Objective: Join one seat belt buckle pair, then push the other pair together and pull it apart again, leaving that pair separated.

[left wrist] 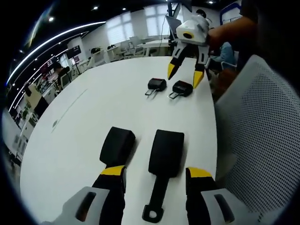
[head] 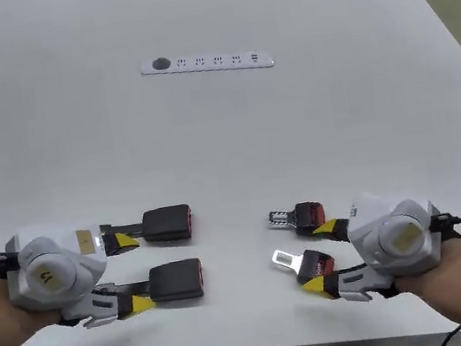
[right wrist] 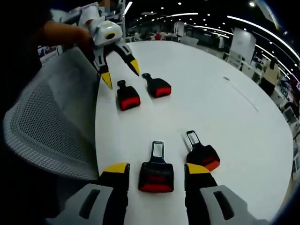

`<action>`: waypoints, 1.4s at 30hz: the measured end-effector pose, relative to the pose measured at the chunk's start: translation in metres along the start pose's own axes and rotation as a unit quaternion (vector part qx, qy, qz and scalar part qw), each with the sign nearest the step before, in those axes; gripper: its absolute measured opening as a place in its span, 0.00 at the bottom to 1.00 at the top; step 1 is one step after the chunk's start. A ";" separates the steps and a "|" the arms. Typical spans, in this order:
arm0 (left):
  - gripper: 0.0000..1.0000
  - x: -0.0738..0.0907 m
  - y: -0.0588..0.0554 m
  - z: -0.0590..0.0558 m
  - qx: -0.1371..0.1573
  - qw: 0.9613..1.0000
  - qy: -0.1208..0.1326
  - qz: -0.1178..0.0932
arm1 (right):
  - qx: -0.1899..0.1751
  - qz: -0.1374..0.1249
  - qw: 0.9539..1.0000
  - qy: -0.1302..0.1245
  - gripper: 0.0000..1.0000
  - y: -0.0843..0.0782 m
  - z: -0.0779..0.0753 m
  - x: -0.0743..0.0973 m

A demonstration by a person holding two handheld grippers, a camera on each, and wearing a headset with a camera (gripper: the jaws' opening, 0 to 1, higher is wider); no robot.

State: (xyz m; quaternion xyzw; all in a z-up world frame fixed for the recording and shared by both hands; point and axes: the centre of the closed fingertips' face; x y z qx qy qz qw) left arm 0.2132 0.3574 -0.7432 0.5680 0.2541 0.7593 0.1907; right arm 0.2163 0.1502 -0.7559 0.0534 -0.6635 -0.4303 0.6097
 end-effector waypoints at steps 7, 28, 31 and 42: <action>0.51 -0.020 0.006 -0.005 -0.023 0.999 -0.026 -0.006 | 0.002 0.019 1.000 0.013 0.40 -0.009 0.003 -0.003; 0.46 -0.042 -0.002 -0.008 -0.046 0.995 -0.088 0.007 | 0.030 0.064 0.996 0.050 0.33 -0.012 0.000 -0.021; 0.44 -0.043 -0.001 -0.010 -0.050 0.994 -0.096 0.008 | 0.054 0.079 0.994 0.051 0.33 -0.013 0.000 -0.022; 0.43 -0.046 0.003 -0.012 -0.072 0.990 -0.115 0.022 | 0.081 0.083 0.992 0.058 0.33 -0.014 -0.002 -0.023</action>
Point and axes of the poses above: the centre of the closed fingertips' face, and the gripper's own axes: x roughly backward along the fingers, z roughly to its left, y roughly out of its top, and after that the axes turned 12 degrees about -x, right-handed
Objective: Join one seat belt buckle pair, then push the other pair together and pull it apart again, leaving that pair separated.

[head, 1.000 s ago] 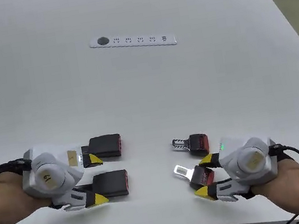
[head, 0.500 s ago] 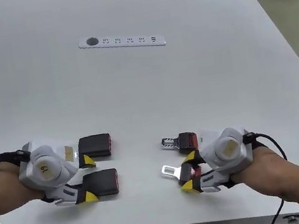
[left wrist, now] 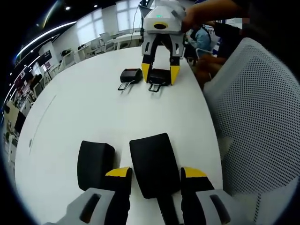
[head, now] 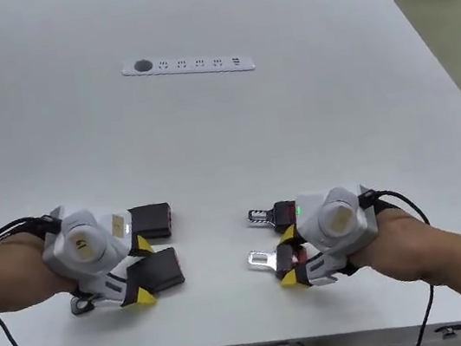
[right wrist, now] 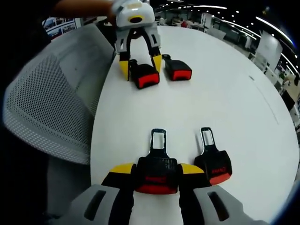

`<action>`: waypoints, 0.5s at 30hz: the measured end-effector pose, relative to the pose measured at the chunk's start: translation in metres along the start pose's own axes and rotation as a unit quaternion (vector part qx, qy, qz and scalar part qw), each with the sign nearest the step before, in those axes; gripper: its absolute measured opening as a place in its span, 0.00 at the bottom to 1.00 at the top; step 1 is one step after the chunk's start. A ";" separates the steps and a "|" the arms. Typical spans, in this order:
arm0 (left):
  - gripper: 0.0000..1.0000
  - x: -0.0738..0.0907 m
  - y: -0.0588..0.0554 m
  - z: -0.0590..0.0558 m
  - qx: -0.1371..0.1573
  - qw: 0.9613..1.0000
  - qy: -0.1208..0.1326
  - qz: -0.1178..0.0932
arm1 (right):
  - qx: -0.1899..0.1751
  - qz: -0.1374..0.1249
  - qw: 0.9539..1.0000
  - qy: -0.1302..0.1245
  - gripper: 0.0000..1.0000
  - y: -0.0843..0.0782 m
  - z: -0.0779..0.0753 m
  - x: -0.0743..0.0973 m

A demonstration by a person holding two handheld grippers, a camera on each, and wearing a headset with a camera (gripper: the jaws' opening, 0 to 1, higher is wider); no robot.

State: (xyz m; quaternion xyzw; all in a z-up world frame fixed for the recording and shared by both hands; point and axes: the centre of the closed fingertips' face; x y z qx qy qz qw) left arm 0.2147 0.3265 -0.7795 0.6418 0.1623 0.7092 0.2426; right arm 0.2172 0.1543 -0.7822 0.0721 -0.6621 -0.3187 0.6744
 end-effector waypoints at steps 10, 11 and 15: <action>0.40 -0.001 0.002 -0.003 -0.028 0.999 -0.022 0.014 | 0.005 -0.023 1.000 0.006 0.33 -0.001 -0.001 -0.001; 0.39 -0.002 0.002 -0.004 -0.029 0.999 -0.024 0.015 | 0.005 -0.025 1.000 0.008 0.33 -0.001 -0.003 -0.001; 0.38 -0.002 0.003 -0.005 -0.034 0.999 -0.032 0.019 | 0.007 -0.023 1.000 0.008 0.33 -0.001 -0.002 -0.003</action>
Point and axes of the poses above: the centre of the closed fingertips' face, and the gripper's own axes: x roughly backward along the fingers, z roughly to its left, y roughly out of its top, and after that the axes turned 12 degrees about -x, right-handed
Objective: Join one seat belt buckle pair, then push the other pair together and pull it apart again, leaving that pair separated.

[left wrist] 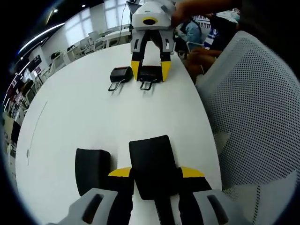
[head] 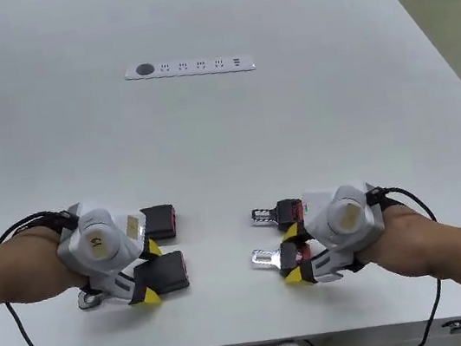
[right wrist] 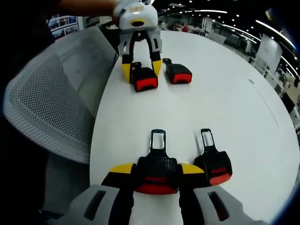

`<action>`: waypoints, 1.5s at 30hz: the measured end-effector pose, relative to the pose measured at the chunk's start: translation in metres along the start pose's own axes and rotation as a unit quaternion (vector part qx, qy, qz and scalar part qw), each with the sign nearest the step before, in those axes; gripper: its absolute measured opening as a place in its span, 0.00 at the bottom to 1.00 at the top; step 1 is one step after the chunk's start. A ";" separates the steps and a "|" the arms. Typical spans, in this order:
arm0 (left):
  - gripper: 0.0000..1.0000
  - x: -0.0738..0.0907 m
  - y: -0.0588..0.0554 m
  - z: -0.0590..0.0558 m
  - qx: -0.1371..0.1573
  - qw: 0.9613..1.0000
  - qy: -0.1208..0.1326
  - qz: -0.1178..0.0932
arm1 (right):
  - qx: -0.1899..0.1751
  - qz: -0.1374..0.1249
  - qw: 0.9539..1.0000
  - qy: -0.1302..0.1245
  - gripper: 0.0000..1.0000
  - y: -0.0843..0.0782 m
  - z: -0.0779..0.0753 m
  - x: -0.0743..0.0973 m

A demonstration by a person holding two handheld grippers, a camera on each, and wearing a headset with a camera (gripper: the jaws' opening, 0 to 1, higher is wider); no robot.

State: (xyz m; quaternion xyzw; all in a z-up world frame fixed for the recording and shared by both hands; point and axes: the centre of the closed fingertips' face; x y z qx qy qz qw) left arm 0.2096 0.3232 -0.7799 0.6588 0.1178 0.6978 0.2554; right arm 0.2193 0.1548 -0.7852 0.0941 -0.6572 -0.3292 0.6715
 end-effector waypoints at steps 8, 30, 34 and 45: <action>0.36 -0.001 -0.001 -0.002 -0.024 1.000 -0.008 -0.001 | 0.003 0.007 1.000 0.002 0.33 0.001 0.000 -0.001; 0.36 -0.002 -0.002 -0.002 -0.013 1.000 -0.011 0.001 | 0.013 0.039 0.999 -0.001 0.33 -0.003 -0.003 -0.003; 0.36 -0.002 -0.001 -0.002 -0.013 1.000 -0.010 0.003 | 0.015 0.040 0.999 -0.002 0.33 0.002 0.005 -0.007; 0.36 -0.002 -0.001 -0.003 -0.009 1.000 -0.005 0.007 | 0.022 0.019 1.000 0.012 0.32 0.037 0.032 -0.027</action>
Point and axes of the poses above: the centre of the closed fingertips' face, and the gripper's own axes: x roughly backward along the fingers, z roughly to its left, y roughly out of its top, and after that the axes turned 12 degrees about -x, right-handed
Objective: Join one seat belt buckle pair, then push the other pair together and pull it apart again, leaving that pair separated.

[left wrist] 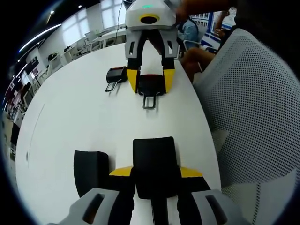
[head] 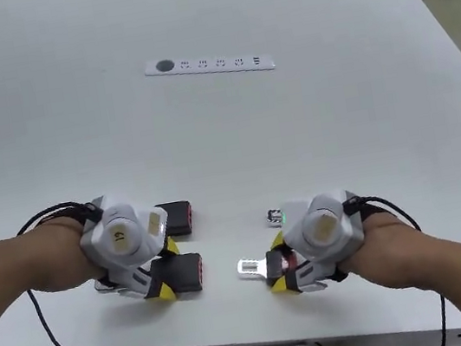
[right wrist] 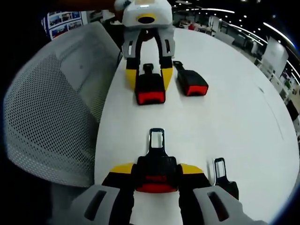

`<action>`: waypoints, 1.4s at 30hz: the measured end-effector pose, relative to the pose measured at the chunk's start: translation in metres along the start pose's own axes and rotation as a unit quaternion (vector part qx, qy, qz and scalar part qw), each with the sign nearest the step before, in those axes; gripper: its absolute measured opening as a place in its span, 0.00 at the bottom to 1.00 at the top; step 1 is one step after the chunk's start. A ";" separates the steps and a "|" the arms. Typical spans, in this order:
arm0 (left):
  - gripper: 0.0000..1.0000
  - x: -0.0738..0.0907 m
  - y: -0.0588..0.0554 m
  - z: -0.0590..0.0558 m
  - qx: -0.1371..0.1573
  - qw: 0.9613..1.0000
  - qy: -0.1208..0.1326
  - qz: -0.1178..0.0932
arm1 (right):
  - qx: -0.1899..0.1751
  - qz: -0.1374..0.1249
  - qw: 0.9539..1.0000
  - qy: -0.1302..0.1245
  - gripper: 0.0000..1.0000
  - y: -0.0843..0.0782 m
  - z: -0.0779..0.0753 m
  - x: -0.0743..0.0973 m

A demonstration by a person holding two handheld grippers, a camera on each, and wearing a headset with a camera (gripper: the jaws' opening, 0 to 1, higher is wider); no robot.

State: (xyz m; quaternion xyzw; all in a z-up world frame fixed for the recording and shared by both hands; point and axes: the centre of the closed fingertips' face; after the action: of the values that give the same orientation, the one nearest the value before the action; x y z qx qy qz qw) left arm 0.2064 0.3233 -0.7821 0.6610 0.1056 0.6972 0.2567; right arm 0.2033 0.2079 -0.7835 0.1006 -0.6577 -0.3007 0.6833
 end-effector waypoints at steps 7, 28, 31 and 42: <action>0.35 0.000 0.001 -0.001 -0.014 1.000 -0.003 0.015 | 0.003 -0.002 1.000 0.004 0.32 0.021 0.007 -0.014; 0.34 0.000 -0.002 0.000 0.005 1.000 0.004 0.010 | 0.014 -0.007 1.000 0.011 0.32 0.050 0.018 -0.033; 0.34 0.000 -0.001 -0.001 0.004 1.000 0.003 0.009 | 0.008 -0.017 1.000 0.012 0.31 0.050 0.016 -0.033; 0.33 -0.001 -0.001 0.000 0.008 1.000 0.002 0.005 | 0.006 -0.038 0.999 0.015 0.31 0.062 0.021 -0.039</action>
State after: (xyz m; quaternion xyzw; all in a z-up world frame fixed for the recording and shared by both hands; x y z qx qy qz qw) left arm 0.2064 0.3241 -0.7832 0.6623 0.1079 0.6988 0.2477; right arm 0.2022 0.2839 -0.7807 0.1342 -0.6448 -0.3215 0.6804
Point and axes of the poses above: the centre of the closed fingertips' face, and the gripper's own axes: x roughly backward along the fingers, z roughly to its left, y roughly out of its top, and after that the axes turned 12 degrees about -x, right-handed
